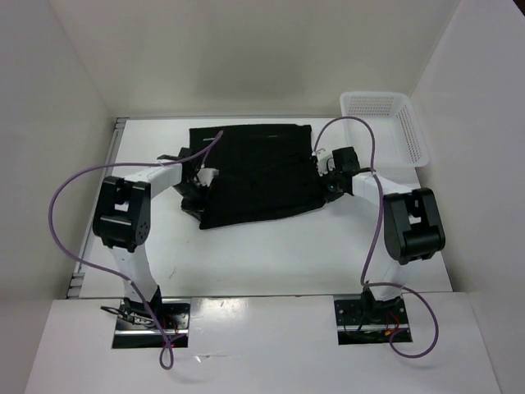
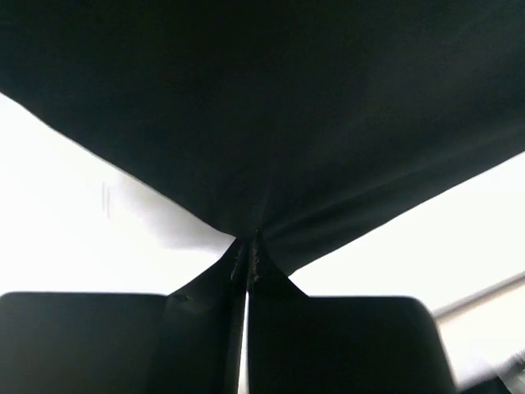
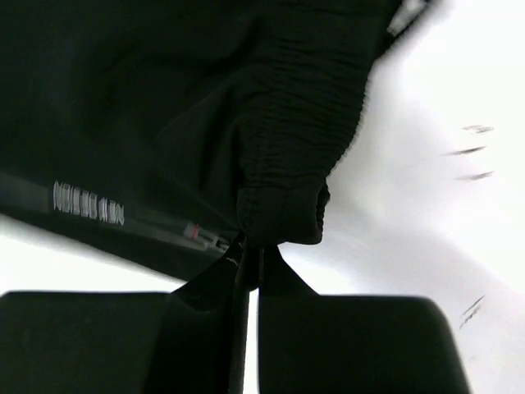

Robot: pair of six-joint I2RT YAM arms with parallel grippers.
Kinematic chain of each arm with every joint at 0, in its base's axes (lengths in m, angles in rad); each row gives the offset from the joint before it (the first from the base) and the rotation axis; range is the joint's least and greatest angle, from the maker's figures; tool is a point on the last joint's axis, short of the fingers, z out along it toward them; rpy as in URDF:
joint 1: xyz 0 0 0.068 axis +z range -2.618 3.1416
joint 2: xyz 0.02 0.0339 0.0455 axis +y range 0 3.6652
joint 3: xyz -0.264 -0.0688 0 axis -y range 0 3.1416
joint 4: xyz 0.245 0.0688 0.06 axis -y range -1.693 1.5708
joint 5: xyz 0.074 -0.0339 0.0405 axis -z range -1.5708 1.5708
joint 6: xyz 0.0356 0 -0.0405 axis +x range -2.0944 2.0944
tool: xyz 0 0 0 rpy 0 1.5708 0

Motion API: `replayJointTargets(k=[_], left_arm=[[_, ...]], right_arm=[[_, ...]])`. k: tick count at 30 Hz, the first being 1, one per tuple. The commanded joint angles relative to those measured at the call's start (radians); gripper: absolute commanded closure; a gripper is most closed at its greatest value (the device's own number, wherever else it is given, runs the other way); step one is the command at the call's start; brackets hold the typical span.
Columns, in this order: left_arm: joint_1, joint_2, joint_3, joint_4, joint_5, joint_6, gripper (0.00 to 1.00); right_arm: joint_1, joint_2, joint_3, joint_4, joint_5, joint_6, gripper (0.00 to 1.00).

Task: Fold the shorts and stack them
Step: Flatten the shorts out

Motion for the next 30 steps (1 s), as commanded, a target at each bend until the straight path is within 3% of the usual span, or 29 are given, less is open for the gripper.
replayJointTargets(k=[1, 6, 10, 11, 15, 17, 18, 19, 21, 23, 26, 30], left_arm=[[0.030, -0.138, -0.076, -0.197, -0.105, 0.006, 1.00], [0.021, -0.252, -0.119, -0.363, -0.090, 0.006, 1.00], [0.010, -0.275, -0.142, -0.414, -0.090, 0.006, 1.00], [0.010, -0.284, -0.168, -0.438, -0.108, 0.006, 1.00], [0.010, -0.295, -0.218, -0.492, -0.151, 0.006, 1.00], [0.010, -0.319, -0.218, -0.492, -0.156, 0.006, 1.00], [0.010, -0.319, -0.218, -0.501, -0.145, 0.006, 0.99], [-0.002, -0.319, -0.206, -0.512, -0.133, 0.006, 0.88], [-0.002, -0.319, -0.194, -0.550, -0.122, 0.006, 0.71], [-0.002, -0.341, -0.168, -0.570, -0.137, 0.006, 0.65], [-0.002, -0.385, -0.159, -0.570, -0.231, 0.006, 0.64], [0.056, -0.352, -0.035, -0.548, -0.245, 0.006, 0.64]], right_arm=[[0.013, -0.122, 0.040, -0.273, -0.145, -0.239, 1.00], [0.088, -0.226, -0.016, -0.512, -0.185, -0.396, 1.00], [0.217, -0.296, -0.073, -0.572, -0.144, -0.451, 1.00], [0.263, -0.327, -0.102, -0.583, -0.144, -0.462, 0.96], [0.312, -0.378, -0.154, -0.597, -0.112, -0.462, 0.93], [0.312, -0.389, -0.154, -0.607, -0.133, -0.476, 0.83], [0.312, -0.389, -0.144, -0.616, -0.133, -0.499, 0.65], [0.312, -0.389, -0.125, -0.626, -0.133, -0.508, 0.36], [0.312, -0.389, -0.095, -0.615, -0.104, -0.508, 0.26], [0.312, -0.419, -0.040, -0.606, -0.060, -0.508, 0.18], [0.312, -0.487, 0.052, -0.568, -0.049, -0.467, 0.13], [0.312, -0.524, 0.134, -0.434, -0.090, -0.341, 0.16]])
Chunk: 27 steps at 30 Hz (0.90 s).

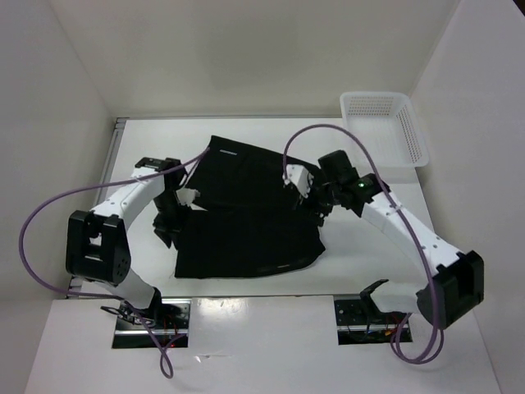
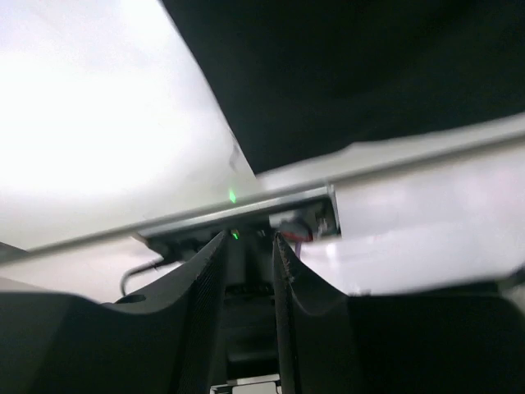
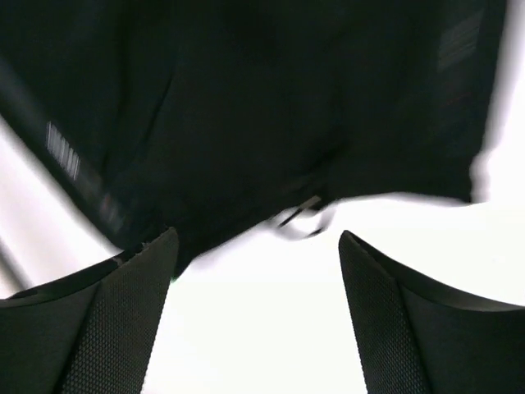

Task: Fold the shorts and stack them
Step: Flatten the shorts out

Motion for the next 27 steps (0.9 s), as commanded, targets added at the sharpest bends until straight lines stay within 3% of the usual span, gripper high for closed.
replayJointTargets(k=[1, 6, 10, 15, 22, 27], left_arm=[[0.041, 0.024, 0.153, 0.075, -0.030, 0.003, 0.64], [0.041, 0.201, 0.372, 0.460, -0.062, 0.003, 0.63], [0.020, 0.409, 0.522, 0.569, -0.037, 0.003, 0.63], [-0.002, 0.599, 0.650, 0.579, 0.009, 0.003, 0.63], [-0.013, 0.721, 0.699, 0.579, 0.009, 0.003, 0.61], [-0.003, 0.863, 0.829, 0.541, -0.013, 0.003, 0.59]], right_arm=[[-0.003, -0.057, 0.068, 0.229, -0.018, 0.178, 0.21], [-0.003, 0.269, 0.149, 0.413, 0.073, 0.395, 0.58], [-0.041, 0.478, 0.187, 0.524, 0.168, 0.449, 0.84], [-0.095, 0.651, 0.307, 0.465, 0.191, 0.535, 0.90], [-0.095, 0.873, 0.449, 0.331, 0.298, 0.588, 0.97], [-0.095, 1.056, 0.708, 0.320, 0.439, 0.607, 1.00]])
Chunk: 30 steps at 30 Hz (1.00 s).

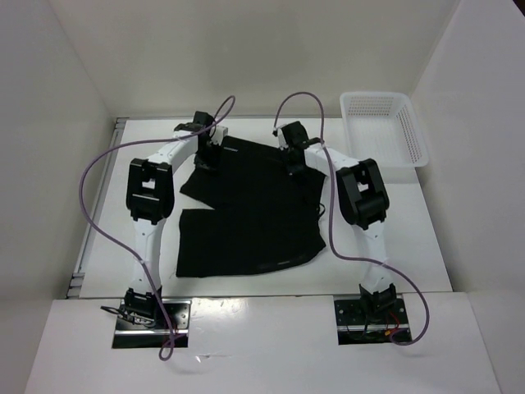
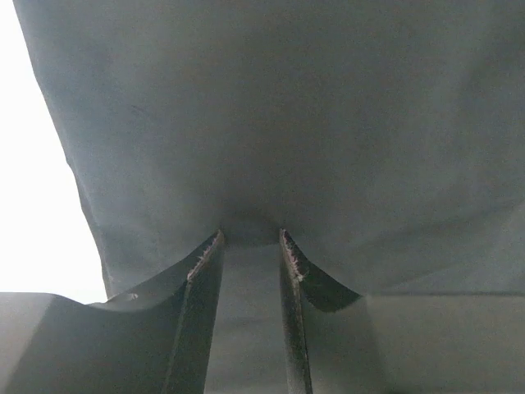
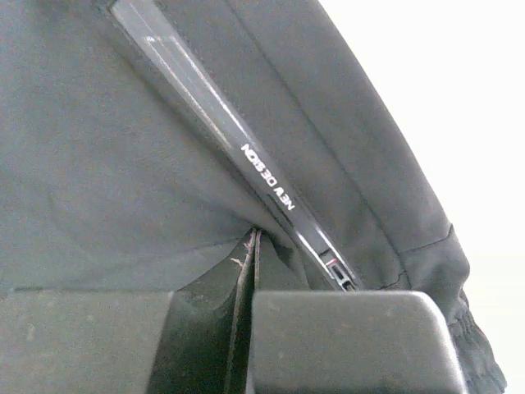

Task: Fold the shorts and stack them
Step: Flatten the shorts out, then fold the shorts

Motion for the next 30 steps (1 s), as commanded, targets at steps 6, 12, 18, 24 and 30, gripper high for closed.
replayJointTargets(k=[6, 12, 18, 24, 30], left_arm=[[0.063, 0.285, 0.405, -0.050, 0.033, 0.004, 0.52], [0.051, 0.215, 0.460, -0.041, 0.072, 0.004, 0.44], [0.071, -0.102, 0.315, -0.028, 0.067, 0.004, 0.34], [0.081, -0.408, -0.213, 0.023, 0.018, 0.004, 0.45], [0.081, -0.416, -0.500, 0.124, 0.044, 0.004, 0.48]], right_arm=[[0.013, 0.325, 0.498, -0.076, 0.235, 0.097, 1.00], [0.050, 0.304, 0.665, -0.028, 0.298, 0.108, 0.90], [0.088, 0.043, 0.524, -0.028, 0.307, 0.118, 0.43], [0.062, -0.362, -0.004, -0.046, 0.017, 0.046, 0.38], [-0.045, -0.587, -0.450, -0.077, -0.168, 0.072, 0.35]])
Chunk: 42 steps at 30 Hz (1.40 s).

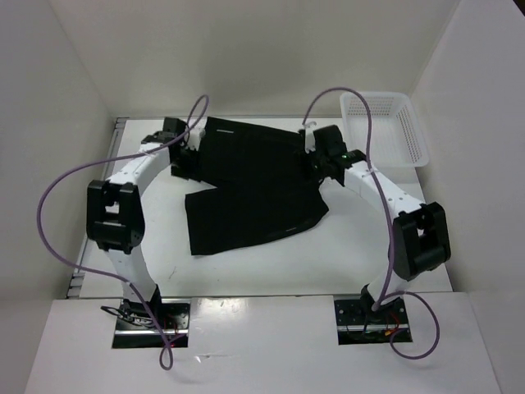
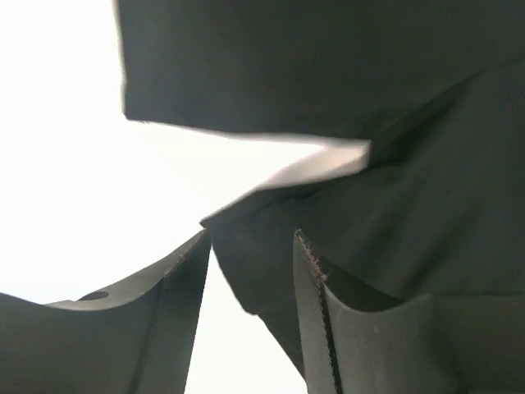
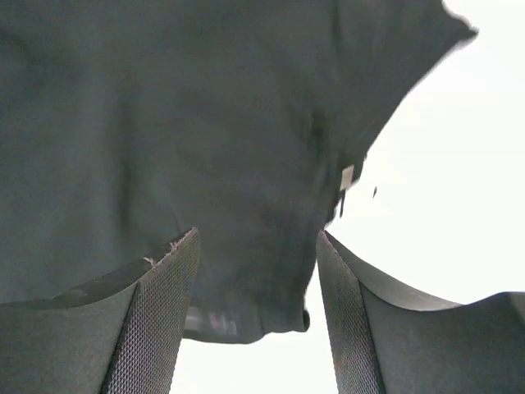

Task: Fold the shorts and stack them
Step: Fold the shorts

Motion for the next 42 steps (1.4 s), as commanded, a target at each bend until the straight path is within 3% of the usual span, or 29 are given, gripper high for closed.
replayJointTargets(k=[1, 13, 22, 30, 42], left_arm=[[0.002, 0.101, -0.122, 0.066, 0.012, 0.003, 0.47], [0.011, 0.210, -0.122, 0.150, 0.036, 0.003, 0.40], [0.011, 0.155, -0.156, 0.159, -0.026, 0.003, 0.40], [0.031, 0.098, -0.067, 0.101, -0.046, 0.003, 0.39], [0.031, 0.295, -0.087, 0.067, -0.027, 0.003, 0.38]], right_arm=[[-0.063, -0.018, -0.195, -0.045, -0.144, -0.011, 0.35], [-0.150, -0.090, -0.406, 0.071, -0.213, 0.009, 0.28], [-0.150, -0.081, -0.395, 0.081, -0.155, 0.011, 0.27], [-0.150, -0.049, -0.404, 0.071, -0.142, -0.037, 0.27], [-0.150, 0.016, -0.404, 0.071, -0.155, -0.121, 0.27]])
